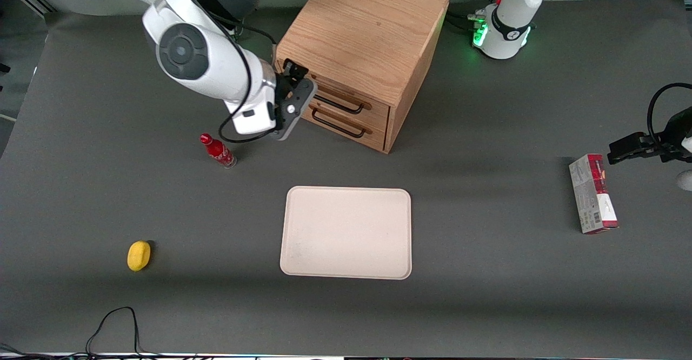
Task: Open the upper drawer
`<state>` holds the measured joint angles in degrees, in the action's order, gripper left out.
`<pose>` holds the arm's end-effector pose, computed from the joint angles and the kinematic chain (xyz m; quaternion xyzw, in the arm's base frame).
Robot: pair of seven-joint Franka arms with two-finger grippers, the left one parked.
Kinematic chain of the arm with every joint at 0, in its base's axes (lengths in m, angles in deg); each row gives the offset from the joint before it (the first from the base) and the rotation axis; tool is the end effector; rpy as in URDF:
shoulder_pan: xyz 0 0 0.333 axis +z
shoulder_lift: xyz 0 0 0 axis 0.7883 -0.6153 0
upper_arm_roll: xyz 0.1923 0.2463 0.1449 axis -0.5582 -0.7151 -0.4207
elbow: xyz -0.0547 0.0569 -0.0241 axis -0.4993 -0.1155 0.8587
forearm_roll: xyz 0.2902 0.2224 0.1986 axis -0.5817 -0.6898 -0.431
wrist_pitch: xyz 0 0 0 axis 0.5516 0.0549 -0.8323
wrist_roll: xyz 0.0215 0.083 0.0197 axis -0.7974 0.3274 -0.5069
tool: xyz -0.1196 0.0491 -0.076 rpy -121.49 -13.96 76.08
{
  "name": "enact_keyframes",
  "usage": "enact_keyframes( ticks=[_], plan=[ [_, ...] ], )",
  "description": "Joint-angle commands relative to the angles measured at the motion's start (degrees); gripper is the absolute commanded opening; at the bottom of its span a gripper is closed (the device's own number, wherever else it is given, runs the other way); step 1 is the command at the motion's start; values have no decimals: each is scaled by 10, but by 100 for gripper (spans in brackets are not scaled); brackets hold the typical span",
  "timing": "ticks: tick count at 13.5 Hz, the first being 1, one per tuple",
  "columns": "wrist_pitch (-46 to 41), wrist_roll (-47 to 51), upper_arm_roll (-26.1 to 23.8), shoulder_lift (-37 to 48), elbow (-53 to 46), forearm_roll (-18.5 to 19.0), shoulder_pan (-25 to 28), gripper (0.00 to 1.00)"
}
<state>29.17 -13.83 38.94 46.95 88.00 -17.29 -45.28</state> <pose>0.5111 0.4025 0.4868 -0.8793 -0.4288 0.1183 0.1701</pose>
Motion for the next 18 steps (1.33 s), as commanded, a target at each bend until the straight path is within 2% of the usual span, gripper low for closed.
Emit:
enact_keyframes(
  ticks=[1,3,11,18],
  plan=[
    [-3,-27,-9,-23,-7,1,11,100],
    [21,-28,-21,-29,15,26,12,100],
    [76,-27,-26,-71,31,67,25,100],
    [91,-20,-25,-83,35,69,43,100]
  ],
)
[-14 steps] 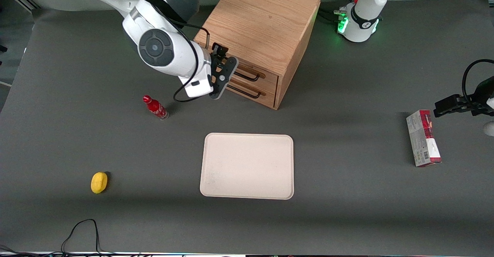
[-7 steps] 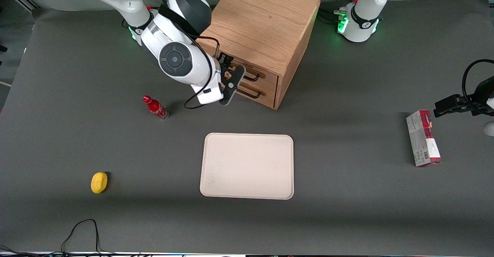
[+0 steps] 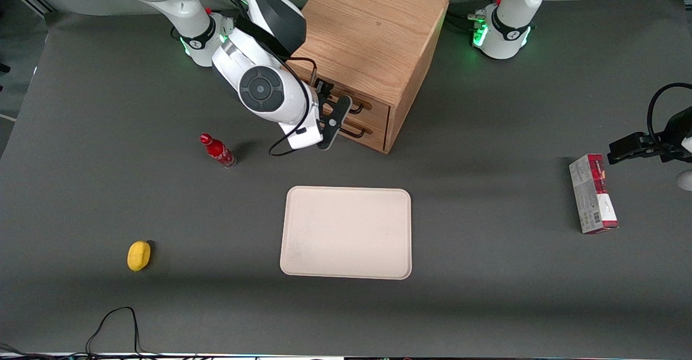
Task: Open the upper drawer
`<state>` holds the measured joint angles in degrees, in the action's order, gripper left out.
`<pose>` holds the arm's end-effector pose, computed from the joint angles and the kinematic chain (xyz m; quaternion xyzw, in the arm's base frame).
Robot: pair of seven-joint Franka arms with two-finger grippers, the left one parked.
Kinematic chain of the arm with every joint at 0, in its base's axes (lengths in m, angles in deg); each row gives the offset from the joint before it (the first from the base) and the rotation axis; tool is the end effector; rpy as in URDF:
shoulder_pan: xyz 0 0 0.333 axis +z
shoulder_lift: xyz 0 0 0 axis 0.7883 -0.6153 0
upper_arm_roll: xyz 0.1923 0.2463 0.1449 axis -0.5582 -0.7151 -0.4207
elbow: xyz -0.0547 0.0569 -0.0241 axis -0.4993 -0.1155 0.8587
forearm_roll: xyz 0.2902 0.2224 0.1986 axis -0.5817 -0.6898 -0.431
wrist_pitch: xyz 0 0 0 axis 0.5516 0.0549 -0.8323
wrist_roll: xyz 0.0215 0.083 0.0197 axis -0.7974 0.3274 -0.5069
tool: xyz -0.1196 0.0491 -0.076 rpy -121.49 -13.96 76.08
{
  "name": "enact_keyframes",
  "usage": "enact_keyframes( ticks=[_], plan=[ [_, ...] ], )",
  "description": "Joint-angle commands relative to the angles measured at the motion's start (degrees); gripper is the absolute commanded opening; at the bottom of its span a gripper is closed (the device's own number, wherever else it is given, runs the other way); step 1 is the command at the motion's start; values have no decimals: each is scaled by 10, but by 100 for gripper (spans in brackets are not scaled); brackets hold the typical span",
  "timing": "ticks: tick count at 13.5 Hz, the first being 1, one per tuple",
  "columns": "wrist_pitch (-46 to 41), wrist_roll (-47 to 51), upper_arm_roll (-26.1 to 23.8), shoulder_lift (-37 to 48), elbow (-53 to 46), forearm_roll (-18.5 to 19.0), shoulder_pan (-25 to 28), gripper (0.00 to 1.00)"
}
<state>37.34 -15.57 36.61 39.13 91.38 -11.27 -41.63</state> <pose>0.4983 0.4523 0.3901 -0.8542 -0.4788 0.1337 0.1525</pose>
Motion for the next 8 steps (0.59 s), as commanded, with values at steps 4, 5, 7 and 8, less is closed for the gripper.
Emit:
enact_keyframes(
  ticks=[4,5,7,8],
  plan=[
    [27,-3,-2,-15,11,35,9,100],
    [29,-3,-2,-20,11,40,8,100],
    [30,-4,-2,-24,6,56,8,100],
    [32,-9,-1,-26,2,56,6,100]
  ],
)
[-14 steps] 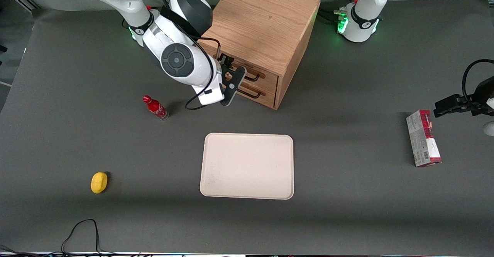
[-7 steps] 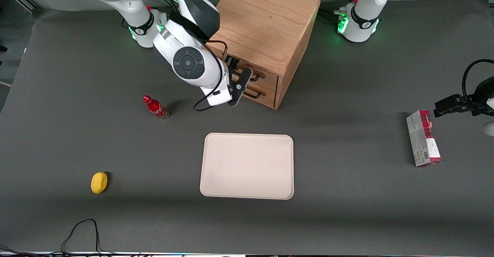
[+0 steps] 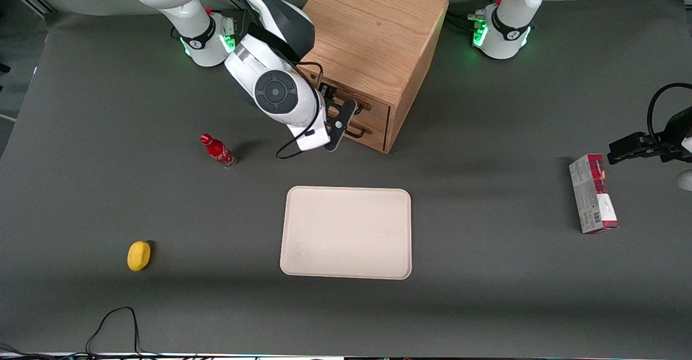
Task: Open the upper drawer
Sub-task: 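Pull the handle outward with the right gripper, sliding the drawer open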
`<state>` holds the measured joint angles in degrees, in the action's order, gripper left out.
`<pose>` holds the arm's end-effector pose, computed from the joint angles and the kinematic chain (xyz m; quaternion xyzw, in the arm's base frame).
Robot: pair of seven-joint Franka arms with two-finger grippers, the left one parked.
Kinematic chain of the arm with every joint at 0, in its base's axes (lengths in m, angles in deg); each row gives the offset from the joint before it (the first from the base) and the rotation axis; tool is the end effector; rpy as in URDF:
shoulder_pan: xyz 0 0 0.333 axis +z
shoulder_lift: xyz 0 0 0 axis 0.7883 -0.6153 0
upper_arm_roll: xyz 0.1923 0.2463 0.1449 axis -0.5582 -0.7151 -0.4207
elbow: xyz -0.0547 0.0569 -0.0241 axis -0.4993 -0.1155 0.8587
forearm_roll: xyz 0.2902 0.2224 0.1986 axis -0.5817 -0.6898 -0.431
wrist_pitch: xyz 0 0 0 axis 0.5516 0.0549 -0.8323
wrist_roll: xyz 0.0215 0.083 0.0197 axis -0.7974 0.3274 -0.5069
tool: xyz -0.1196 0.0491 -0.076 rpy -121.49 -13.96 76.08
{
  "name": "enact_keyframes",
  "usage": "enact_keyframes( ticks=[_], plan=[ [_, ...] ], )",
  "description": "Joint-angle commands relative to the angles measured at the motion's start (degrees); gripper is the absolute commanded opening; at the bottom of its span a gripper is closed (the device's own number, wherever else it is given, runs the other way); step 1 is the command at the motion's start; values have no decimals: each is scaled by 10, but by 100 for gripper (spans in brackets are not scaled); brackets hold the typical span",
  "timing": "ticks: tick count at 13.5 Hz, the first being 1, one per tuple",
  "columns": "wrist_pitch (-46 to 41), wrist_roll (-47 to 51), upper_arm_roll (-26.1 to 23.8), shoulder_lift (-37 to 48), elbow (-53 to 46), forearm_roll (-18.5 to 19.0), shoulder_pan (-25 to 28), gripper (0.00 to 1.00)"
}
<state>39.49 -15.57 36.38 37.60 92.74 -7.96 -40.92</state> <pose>0.4958 0.4566 0.3642 -0.8504 -0.4917 0.1334 0.1314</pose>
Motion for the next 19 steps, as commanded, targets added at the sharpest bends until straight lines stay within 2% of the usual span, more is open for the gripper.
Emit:
enact_keyframes(
  ticks=[1,3,7,9,13,19],
  plan=[
    [10,-10,2,-12,-16,30,-5,100],
    [10,-11,2,-20,-32,63,-8,100],
    [10,-11,6,-53,-73,101,-19,100],
    [10,-11,9,-68,-100,104,-30,100],
    [9,-65,62,-77,-145,102,-32,100],
    [10,-67,95,-119,-216,103,-33,100]
  ],
)
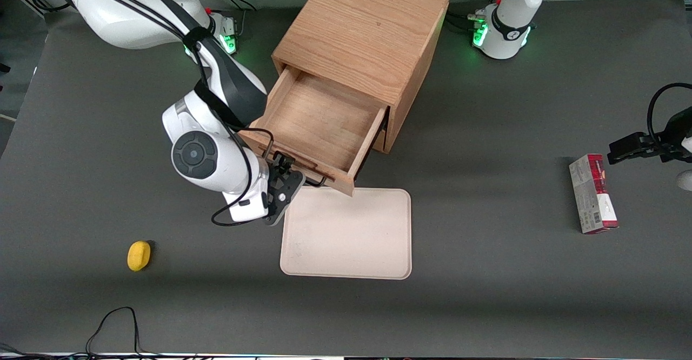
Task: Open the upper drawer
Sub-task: 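Pull the handle outward with the right gripper, sliding the drawer open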
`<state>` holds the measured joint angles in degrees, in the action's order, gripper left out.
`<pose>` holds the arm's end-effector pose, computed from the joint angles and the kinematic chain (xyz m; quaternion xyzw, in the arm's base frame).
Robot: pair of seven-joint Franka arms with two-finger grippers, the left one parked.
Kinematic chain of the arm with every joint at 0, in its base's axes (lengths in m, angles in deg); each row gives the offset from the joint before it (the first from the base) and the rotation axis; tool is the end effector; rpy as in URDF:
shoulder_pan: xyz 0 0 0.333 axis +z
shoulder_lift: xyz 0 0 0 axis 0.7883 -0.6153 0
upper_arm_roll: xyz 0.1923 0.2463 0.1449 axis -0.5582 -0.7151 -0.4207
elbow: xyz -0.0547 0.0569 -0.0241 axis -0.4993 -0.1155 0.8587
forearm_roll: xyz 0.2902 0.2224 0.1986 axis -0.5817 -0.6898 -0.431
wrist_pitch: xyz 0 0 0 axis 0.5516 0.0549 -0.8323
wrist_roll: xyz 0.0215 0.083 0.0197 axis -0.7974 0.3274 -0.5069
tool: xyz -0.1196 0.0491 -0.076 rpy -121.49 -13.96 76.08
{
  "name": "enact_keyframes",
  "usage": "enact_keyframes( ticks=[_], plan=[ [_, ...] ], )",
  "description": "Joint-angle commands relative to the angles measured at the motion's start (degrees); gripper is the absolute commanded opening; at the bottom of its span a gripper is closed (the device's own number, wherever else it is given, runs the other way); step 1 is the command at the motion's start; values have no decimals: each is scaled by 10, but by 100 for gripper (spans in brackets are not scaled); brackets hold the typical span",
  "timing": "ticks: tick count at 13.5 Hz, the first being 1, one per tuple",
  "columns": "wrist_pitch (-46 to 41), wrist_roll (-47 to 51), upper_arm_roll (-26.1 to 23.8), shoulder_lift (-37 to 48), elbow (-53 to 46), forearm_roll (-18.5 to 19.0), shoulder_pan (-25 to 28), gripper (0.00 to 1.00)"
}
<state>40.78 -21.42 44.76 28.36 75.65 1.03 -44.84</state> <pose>0.6699 0.3427 0.3706 -0.8892 -0.4486 0.0351 0.0835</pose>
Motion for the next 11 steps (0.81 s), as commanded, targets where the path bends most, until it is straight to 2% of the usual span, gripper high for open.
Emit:
enact_keyframes(
  ticks=[1,8,11],
  plan=[
    [-3,-9,17,-30,-50,13,6,100],
    [-3,-4,25,-18,-66,15,3,100],
    [-7,-4,52,12,-78,14,4,100]
  ],
)
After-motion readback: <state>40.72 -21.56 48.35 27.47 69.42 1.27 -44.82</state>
